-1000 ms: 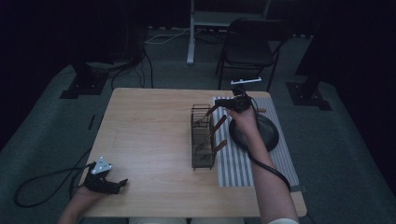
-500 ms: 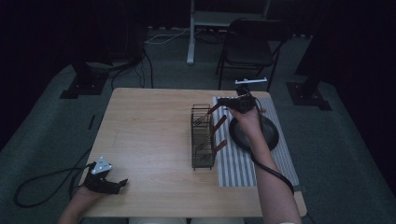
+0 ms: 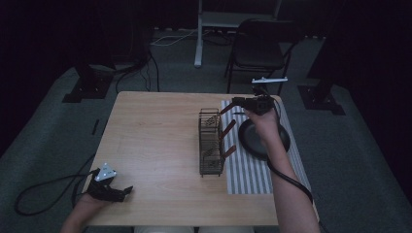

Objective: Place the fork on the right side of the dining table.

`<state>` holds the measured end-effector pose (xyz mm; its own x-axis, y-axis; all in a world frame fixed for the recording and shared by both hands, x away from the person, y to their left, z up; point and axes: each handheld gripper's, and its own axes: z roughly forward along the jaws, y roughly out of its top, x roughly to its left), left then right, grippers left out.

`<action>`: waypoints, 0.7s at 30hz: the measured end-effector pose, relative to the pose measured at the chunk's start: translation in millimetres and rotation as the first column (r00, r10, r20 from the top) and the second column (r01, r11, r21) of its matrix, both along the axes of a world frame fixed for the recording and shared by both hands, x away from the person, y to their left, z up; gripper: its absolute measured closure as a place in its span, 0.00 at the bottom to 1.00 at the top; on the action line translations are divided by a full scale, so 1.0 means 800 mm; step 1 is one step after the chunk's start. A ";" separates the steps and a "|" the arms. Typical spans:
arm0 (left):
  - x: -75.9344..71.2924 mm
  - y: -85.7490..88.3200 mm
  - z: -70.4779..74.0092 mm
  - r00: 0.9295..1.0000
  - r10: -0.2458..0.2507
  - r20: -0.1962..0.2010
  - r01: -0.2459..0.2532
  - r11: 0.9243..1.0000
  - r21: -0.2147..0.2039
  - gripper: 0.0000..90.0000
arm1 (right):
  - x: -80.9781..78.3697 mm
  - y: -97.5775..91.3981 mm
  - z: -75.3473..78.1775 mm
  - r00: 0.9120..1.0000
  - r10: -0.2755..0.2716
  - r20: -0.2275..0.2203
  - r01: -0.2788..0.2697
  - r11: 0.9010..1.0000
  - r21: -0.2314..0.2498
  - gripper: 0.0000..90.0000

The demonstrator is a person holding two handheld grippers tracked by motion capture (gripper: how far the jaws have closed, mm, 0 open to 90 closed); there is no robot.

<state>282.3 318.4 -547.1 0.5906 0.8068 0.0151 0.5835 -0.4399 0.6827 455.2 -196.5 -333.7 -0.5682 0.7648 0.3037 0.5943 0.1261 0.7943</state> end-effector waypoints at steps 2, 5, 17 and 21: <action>0.000 0.000 0.000 1.000 0.000 0.000 0.000 1.000 -0.001 0.00 | -0.003 -0.001 0.005 1.000 0.002 0.009 -0.002 1.000 -0.003 0.90; 0.000 -0.001 0.000 1.000 0.007 0.002 -0.007 1.000 -0.001 0.00 | -0.008 -0.003 0.012 1.000 0.000 0.018 0.000 1.000 -0.008 0.90; 0.000 -0.001 0.000 1.000 0.007 0.001 -0.007 1.000 -0.001 0.00 | -0.027 -0.020 0.045 0.998 -0.011 0.069 0.008 0.999 0.041 0.90; 0.000 -0.001 0.000 1.000 0.006 0.002 -0.006 1.000 0.000 0.00 | -0.031 -0.027 0.051 0.997 -0.025 0.073 0.022 0.999 0.049 0.90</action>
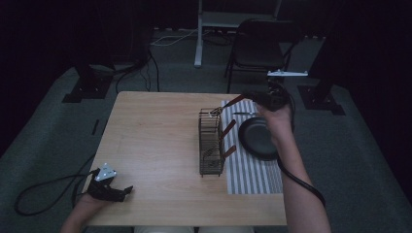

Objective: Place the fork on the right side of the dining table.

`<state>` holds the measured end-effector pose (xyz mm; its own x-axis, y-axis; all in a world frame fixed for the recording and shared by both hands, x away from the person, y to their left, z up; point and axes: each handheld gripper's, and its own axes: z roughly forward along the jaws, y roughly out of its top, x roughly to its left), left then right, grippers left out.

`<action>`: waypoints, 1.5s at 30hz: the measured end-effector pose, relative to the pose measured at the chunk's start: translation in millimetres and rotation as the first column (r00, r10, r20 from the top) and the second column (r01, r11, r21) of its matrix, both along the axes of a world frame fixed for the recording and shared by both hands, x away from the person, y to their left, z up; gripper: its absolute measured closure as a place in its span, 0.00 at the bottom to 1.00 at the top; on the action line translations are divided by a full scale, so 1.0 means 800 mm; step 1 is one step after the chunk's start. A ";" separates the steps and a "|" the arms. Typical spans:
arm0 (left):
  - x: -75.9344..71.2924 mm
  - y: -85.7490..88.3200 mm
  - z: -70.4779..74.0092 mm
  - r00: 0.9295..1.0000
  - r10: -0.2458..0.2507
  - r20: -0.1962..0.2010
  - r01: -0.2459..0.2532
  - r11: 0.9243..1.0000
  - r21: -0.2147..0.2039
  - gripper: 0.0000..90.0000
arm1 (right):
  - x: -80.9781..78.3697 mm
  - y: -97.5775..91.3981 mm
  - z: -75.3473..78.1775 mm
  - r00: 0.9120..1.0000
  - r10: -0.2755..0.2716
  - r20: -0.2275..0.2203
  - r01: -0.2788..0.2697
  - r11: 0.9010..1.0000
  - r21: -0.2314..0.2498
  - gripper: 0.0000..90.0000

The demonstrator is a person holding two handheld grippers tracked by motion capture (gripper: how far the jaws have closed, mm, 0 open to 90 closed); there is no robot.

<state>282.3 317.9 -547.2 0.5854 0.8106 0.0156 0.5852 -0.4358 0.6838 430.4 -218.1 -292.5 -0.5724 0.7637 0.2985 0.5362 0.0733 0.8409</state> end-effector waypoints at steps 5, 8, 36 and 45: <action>0.000 0.000 0.000 1.000 0.000 0.000 0.000 1.000 0.000 0.00 | -0.004 -0.008 0.003 1.000 -0.007 -0.001 0.007 1.000 0.005 0.90; 0.000 0.000 0.000 1.000 0.000 0.000 0.000 1.000 0.000 0.00 | -0.008 -0.016 0.004 1.000 -0.020 0.006 0.020 1.000 0.009 0.90; 0.000 0.000 0.000 1.000 0.000 0.000 0.000 1.000 -0.001 0.00 | -0.050 -0.091 -0.040 0.994 -0.104 -0.040 0.105 0.994 0.028 0.90; 0.001 0.001 0.000 1.000 0.004 -0.001 -0.004 1.000 -0.003 0.00 | -0.078 -0.104 -0.063 0.992 -0.108 -0.059 0.111 0.993 0.047 0.90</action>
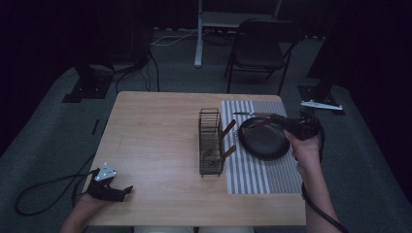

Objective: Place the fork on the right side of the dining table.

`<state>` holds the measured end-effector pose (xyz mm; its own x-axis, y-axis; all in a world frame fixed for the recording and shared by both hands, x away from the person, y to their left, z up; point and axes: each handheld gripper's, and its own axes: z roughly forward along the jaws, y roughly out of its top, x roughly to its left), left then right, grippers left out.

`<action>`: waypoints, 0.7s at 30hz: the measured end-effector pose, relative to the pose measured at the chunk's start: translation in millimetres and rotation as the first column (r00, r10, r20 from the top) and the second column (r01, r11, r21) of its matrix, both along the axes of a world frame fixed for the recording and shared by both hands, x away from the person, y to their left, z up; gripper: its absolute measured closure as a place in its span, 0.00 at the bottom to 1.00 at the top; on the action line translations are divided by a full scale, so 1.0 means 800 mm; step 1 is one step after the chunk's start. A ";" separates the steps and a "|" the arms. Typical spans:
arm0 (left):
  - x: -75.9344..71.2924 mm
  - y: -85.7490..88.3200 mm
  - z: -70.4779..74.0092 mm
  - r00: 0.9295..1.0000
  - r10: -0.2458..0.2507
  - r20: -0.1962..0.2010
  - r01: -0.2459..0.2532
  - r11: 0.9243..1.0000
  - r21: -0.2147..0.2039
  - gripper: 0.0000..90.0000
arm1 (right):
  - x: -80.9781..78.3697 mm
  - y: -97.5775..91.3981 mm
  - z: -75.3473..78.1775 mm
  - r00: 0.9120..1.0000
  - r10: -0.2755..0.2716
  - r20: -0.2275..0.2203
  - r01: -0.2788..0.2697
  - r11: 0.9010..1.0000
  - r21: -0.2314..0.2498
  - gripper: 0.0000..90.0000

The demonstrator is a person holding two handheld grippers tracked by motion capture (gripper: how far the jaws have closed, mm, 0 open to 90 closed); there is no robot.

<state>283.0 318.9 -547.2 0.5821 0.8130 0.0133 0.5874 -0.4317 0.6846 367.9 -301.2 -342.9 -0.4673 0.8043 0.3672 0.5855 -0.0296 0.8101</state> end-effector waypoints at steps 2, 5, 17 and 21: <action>0.000 0.000 0.000 1.000 0.001 0.000 -0.001 1.000 0.000 0.00 | -0.002 -0.001 -0.002 1.000 0.001 -0.001 -0.001 1.000 0.002 0.90; 0.000 0.000 0.000 1.000 0.000 -0.001 0.000 1.000 0.002 0.00 | -0.019 -0.011 -0.016 1.000 -0.004 -0.017 0.005 0.999 0.037 0.90; 0.000 0.000 0.000 1.000 0.001 -0.001 -0.001 1.000 0.000 0.00 | -0.049 -0.030 -0.061 0.997 -0.029 -0.072 0.034 0.997 0.074 0.90; 0.000 0.000 0.000 1.000 0.001 -0.001 -0.001 1.000 0.000 0.00 | -0.053 -0.031 -0.070 0.996 -0.027 -0.084 0.034 0.996 0.079 0.90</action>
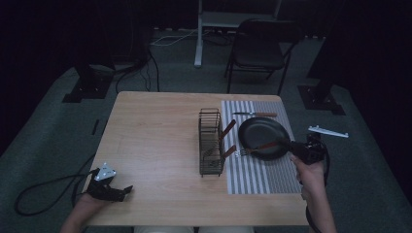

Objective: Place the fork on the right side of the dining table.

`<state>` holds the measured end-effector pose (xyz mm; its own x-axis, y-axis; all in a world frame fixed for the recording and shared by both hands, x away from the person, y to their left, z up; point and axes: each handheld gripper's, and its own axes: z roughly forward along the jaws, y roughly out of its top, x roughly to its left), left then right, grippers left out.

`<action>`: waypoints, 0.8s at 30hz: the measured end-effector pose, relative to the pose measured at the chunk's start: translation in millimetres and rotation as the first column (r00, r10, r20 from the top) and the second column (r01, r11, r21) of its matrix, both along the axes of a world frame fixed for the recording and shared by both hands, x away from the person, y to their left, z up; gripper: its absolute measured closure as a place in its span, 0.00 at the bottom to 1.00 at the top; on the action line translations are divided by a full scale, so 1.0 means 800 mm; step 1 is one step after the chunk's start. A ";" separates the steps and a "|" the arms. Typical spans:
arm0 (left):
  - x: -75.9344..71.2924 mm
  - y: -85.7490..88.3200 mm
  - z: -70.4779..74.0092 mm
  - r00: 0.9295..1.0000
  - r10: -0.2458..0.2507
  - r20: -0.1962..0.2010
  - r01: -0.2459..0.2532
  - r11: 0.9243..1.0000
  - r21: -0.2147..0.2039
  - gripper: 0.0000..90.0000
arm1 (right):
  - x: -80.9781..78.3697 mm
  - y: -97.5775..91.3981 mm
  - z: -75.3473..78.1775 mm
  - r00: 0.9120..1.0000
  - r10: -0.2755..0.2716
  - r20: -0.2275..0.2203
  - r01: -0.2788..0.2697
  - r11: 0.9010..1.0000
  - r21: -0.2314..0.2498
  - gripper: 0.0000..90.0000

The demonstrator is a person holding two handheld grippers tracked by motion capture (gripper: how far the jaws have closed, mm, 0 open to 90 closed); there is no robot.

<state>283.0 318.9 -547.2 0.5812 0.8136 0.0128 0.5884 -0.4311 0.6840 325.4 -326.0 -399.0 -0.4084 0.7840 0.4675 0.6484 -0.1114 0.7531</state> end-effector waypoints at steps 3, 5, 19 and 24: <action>0.000 0.000 0.000 1.000 0.000 0.000 0.000 1.000 0.000 0.00 | -0.008 -0.001 -0.019 1.000 -0.003 -0.030 0.003 1.000 0.011 0.90; 0.000 0.000 0.000 1.000 0.000 0.000 0.000 1.000 0.000 0.00 | -0.009 -0.001 -0.023 0.999 -0.002 -0.036 0.002 1.000 0.013 0.90; 0.000 0.000 0.000 1.000 0.000 0.000 0.000 1.000 0.000 0.00 | -0.016 -0.020 -0.065 0.992 -0.012 -0.126 0.022 0.996 0.084 0.89; 0.000 0.000 0.000 1.000 0.000 0.000 0.000 1.000 0.000 0.00 | -0.012 -0.028 -0.072 0.987 -0.044 -0.153 0.057 0.995 0.082 0.86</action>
